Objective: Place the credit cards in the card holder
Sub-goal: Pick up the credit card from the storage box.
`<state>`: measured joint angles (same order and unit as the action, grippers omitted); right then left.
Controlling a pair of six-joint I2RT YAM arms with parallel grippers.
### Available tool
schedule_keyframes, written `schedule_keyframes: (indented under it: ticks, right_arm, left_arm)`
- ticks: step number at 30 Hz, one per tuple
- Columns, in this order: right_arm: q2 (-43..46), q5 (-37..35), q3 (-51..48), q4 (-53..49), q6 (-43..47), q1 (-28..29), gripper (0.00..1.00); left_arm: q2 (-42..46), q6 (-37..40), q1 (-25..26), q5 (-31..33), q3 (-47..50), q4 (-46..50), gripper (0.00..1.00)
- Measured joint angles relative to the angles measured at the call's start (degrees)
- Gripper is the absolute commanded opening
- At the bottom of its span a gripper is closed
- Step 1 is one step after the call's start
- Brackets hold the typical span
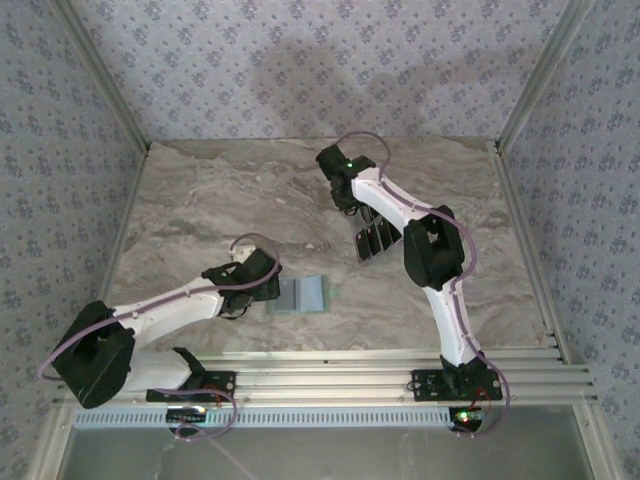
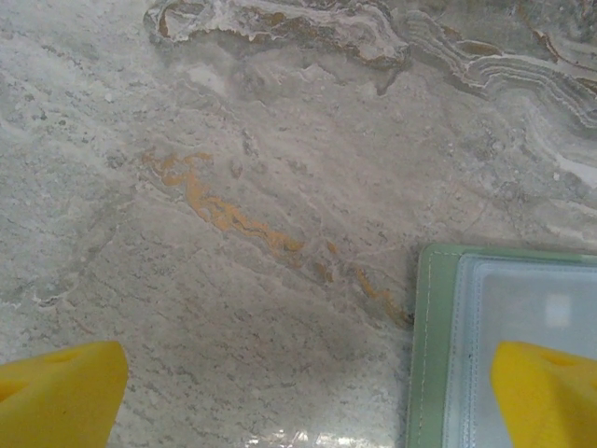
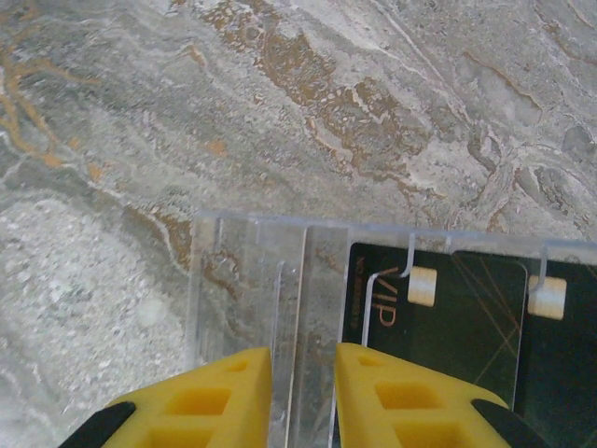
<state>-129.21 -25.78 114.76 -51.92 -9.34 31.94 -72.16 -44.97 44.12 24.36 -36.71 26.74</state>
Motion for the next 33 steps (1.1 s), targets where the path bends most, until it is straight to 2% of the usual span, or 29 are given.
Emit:
schedule_keyframes:
  ticks: [8,21,29,33]
  right_arm:
    - [-1.29,-0.17,1.11,-0.57,1.42,-0.59,0.19]
    - [-1.86,0.46,1.86,-1.14,1.86,-0.57,0.00]
    - [-1.16,1.60,2.51,-1.99,1.86,-0.57,0.00]
    - [2.29,2.93,2.51,-2.12,1.40,-0.50,0.00]
  left_arm:
    - [-0.76,0.20,-0.24,-0.61,-0.04,-1.01,1.00]
    - [-0.76,0.17,-0.26,-0.63,-0.04,-1.25,1.00]
    - [-1.16,0.42,-0.26,-0.81,-0.24,-1.25,1.00]
    - [-1.14,0.66,-0.26,-0.81,-0.59,-1.20,1.00]
